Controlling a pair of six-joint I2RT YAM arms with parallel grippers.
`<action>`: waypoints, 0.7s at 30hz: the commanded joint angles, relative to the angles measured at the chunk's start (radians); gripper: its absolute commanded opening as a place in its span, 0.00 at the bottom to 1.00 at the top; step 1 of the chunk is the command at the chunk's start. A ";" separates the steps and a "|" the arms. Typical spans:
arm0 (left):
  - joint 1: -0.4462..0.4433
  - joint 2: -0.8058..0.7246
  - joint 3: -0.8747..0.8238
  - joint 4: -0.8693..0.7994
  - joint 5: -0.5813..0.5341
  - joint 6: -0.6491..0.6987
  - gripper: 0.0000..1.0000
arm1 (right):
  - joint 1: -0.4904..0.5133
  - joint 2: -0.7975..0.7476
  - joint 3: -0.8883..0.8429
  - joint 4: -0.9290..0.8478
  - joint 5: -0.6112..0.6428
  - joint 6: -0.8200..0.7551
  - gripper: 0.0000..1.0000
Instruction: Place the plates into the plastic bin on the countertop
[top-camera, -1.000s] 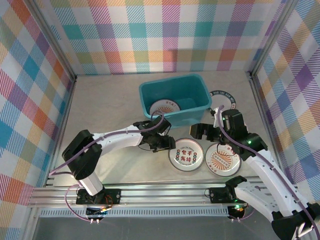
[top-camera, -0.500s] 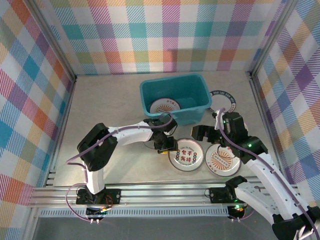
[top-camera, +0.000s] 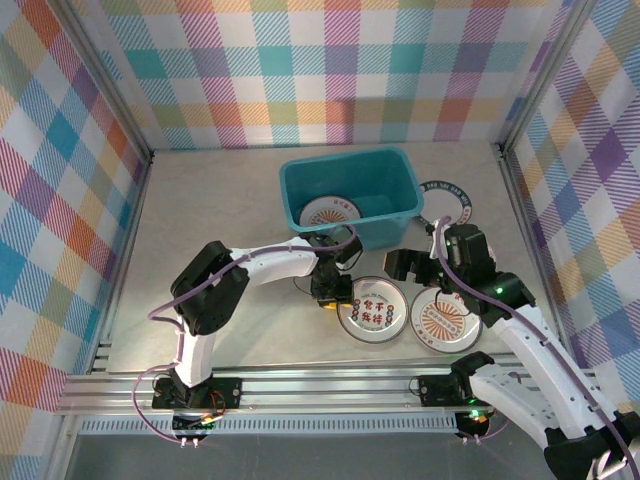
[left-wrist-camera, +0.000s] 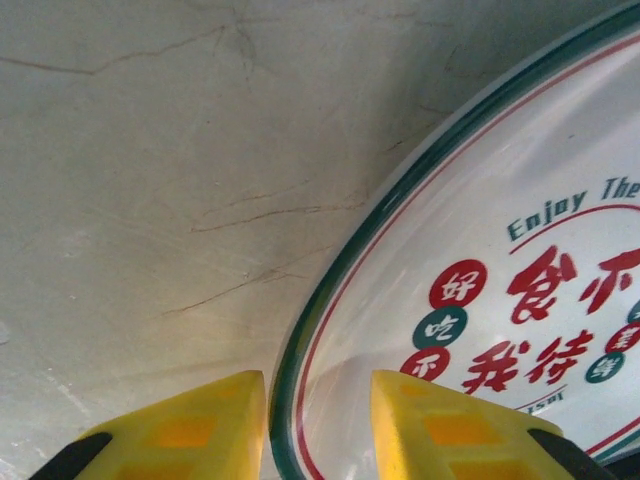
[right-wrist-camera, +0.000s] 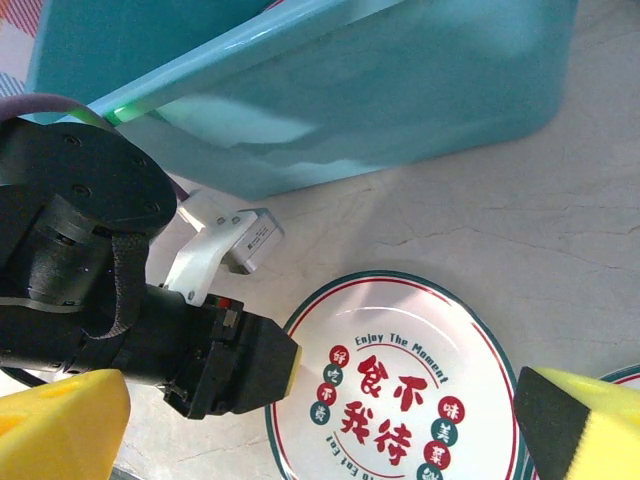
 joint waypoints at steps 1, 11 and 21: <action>-0.011 0.034 0.047 -0.065 -0.017 0.018 0.29 | 0.004 0.003 -0.007 0.029 0.017 0.010 0.99; -0.020 0.082 0.102 -0.128 -0.032 0.037 0.18 | 0.004 0.004 -0.023 0.036 0.026 0.024 0.99; -0.020 0.071 0.098 -0.129 -0.043 0.030 0.10 | 0.004 0.001 -0.021 0.036 0.026 0.023 0.99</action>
